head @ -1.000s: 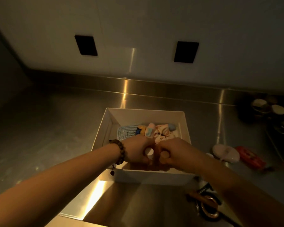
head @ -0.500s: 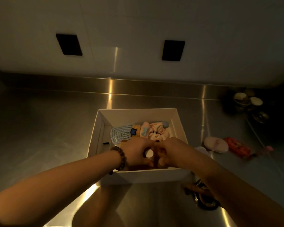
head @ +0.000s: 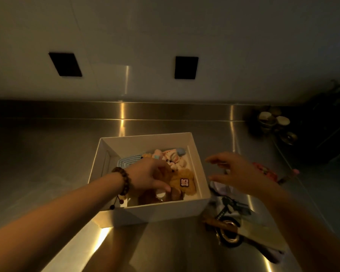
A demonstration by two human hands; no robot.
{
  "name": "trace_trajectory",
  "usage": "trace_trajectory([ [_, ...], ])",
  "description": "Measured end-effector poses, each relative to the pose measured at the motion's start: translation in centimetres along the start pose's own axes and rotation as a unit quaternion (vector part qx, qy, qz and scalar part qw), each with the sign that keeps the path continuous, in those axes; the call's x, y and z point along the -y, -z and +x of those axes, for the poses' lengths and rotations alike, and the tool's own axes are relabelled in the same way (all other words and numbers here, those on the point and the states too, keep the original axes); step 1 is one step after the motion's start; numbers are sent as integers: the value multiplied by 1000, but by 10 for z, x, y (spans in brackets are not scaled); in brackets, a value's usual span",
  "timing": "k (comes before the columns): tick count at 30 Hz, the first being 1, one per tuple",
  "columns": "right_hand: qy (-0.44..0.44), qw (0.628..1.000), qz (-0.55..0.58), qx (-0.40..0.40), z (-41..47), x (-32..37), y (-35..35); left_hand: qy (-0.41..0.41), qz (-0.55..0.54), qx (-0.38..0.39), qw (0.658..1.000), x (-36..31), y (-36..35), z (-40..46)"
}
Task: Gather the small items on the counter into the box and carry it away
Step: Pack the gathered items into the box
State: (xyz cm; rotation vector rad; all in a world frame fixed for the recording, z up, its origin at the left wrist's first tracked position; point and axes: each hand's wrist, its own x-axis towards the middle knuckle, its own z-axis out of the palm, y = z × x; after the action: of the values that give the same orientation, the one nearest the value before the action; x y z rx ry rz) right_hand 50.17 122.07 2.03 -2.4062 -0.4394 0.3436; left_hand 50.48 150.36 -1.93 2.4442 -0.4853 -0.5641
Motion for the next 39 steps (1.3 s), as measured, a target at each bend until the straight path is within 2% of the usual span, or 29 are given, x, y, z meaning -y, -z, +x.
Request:
trace_trajectory([
  [8, -98, 993, 31, -59, -36, -93, 50, -82, -20, -124, 989, -97, 7, 37],
  [12, -135, 978, 39, -152, -55, -144, 78, -107, 21, -120, 987, -151, -21, 85],
  [16, -134, 966, -58, -212, -60, -191, 97, -88, 56, -69, 992, -180, -62, 142],
  [20, -131, 971, -50, -192, -53, -231, 90, 19, 50, -28, 998, -176, -111, 191],
  [24, -144, 978, -36, -145, -44, -254, 73, 92, 58, -40, 993, -158, -142, 216],
  [32, -138, 968, 43, -204, -47, -261, 62, 58, 93, -24, 994, -143, -167, 237],
  [39, -78, 961, 57, -257, -52, -238, 74, 41, 88, -77, 992, -138, -176, 243],
])
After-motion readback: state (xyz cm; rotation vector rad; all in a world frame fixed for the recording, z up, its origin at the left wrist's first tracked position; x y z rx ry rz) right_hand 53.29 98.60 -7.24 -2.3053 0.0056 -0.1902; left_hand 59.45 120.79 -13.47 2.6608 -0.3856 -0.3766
